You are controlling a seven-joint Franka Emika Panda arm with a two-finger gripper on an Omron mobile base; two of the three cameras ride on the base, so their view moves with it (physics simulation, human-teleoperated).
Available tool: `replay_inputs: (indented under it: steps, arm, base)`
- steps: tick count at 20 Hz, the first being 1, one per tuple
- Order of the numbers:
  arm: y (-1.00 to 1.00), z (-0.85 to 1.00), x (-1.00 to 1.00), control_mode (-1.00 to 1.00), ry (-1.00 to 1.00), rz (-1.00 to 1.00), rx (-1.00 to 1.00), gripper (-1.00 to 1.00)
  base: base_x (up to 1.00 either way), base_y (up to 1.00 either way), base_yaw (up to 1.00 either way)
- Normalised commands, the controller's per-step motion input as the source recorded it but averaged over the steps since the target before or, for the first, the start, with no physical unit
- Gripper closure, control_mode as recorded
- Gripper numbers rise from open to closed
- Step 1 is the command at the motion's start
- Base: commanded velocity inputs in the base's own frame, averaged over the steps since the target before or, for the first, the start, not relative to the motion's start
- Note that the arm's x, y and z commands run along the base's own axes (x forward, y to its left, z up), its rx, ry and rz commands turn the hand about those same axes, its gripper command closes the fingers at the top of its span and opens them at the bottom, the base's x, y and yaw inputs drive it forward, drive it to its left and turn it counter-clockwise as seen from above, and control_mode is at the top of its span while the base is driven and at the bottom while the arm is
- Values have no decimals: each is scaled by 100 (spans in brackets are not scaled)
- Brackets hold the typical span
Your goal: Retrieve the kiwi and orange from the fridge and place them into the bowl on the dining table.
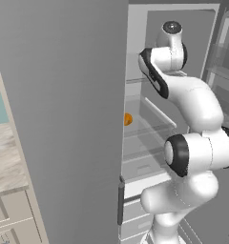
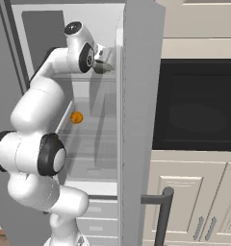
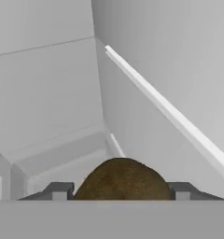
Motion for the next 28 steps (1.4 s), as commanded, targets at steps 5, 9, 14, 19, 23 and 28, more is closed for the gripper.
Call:
replay_inputs:
  steps: [5, 9, 14, 19, 23, 28]
  arm:
    - [31, -46, -100, -100, -5, 5, 0, 100]
    - [13, -18, -100, -100, -22, 5, 0, 100]
    - [7, -17, -100, -100, -21, 6, 0, 100]
    - [4, -8, -100, -100, -11, 5, 0, 100]
    - [1, -2, -100, -100, -5, 4, 0, 100]
    - [1, -3, -100, -100, -1, 5, 0, 100]
  base:
    - [0, 0, 0]
    - [0, 0, 0]
    - [0, 0, 0]
    - [0, 0, 0]
    - [0, 0, 0]
    - [0, 0, 0]
